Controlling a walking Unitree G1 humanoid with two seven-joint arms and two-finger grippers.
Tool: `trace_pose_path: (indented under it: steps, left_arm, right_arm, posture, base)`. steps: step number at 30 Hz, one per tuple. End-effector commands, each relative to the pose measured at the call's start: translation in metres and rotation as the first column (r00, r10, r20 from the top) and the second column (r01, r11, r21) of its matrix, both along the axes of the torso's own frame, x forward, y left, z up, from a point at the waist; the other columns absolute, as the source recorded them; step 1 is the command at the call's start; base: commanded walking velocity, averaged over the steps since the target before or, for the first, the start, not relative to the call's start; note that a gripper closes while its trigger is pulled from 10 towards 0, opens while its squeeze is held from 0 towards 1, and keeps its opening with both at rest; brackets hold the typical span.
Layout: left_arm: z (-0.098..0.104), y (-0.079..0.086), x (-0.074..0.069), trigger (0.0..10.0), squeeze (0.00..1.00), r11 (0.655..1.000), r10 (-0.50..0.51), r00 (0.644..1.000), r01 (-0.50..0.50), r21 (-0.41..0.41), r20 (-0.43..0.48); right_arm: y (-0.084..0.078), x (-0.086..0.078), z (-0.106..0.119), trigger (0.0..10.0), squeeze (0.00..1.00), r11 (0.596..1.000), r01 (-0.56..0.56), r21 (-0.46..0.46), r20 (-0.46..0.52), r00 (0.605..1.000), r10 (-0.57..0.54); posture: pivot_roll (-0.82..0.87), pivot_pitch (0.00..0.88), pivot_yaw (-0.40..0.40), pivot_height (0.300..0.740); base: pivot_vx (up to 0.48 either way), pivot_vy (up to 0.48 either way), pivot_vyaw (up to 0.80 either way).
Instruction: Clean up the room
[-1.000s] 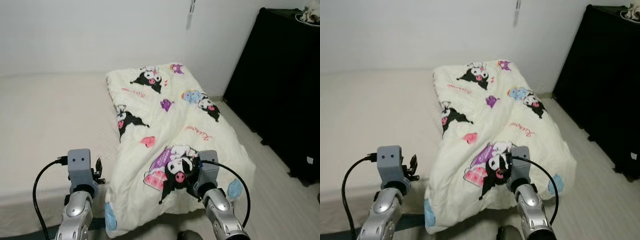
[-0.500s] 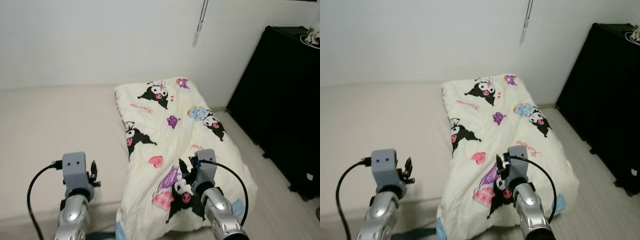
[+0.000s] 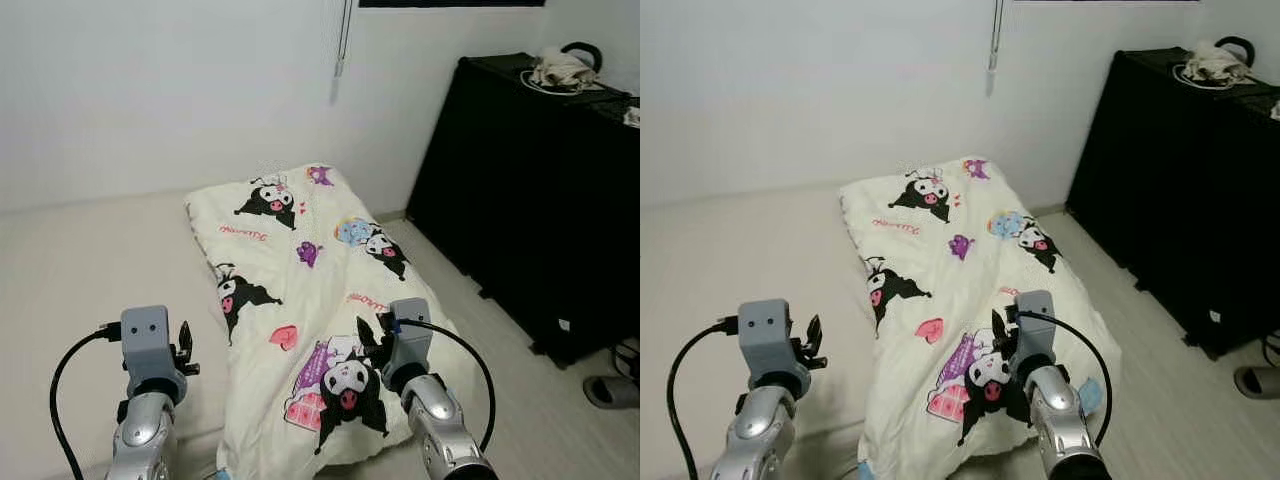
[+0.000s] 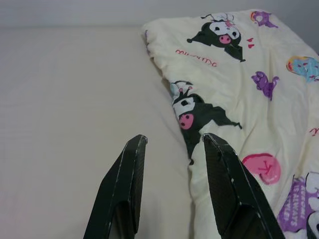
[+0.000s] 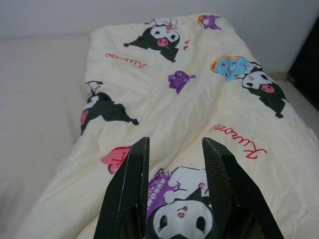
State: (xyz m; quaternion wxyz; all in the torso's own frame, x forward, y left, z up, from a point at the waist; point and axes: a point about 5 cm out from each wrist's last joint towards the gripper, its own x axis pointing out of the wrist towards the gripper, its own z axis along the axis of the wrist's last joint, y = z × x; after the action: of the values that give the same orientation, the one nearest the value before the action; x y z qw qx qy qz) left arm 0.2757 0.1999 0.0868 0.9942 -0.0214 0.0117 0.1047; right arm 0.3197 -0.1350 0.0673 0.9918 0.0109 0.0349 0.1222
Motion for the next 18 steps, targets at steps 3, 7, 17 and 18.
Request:
trace_pose_path:
  steps: [3,7,17,18]
  left_arm:
    - [-0.02,0.002,-0.009,10.0,0.0,0.994,0.033,0.998,-0.04,-0.106,-0.061]
    - [-0.037,0.002,-0.012,10.0,0.0,0.994,0.022,0.992,-0.035,-0.1,-0.128]
    - [-0.051,-0.015,-0.02,10.0,0.0,0.994,-0.093,0.979,0.102,0.043,-0.182]
    - [-0.051,-0.015,-0.02,10.0,0.0,0.995,-0.088,0.98,0.096,0.039,-0.178]
  right_arm:
    - [0.003,-0.007,-0.017,10.0,0.0,0.999,-0.024,-0.027,-0.077,0.997,0.022]
    - [0.005,-0.011,-0.026,10.0,0.0,0.998,-0.041,-0.052,-0.119,0.992,0.035]
    - [0.002,-0.023,-0.048,10.0,0.0,0.991,-0.033,-0.127,-0.205,0.979,0.006]
    - [0.002,-0.023,-0.049,10.0,0.0,0.991,-0.033,-0.126,-0.205,0.979,0.007]
  posture:
    - [0.0,0.096,-0.077,0.74]
    - [0.0,0.092,-0.082,0.74]
    - [0.0,0.075,-0.087,0.74]
    - [0.0,0.071,-0.088,0.74]
  base:
    - [0.0,0.0,0.0]
    - [0.0,0.0,0.0]
    - [0.0,0.0,0.0]
    - [0.0,0.0,0.0]
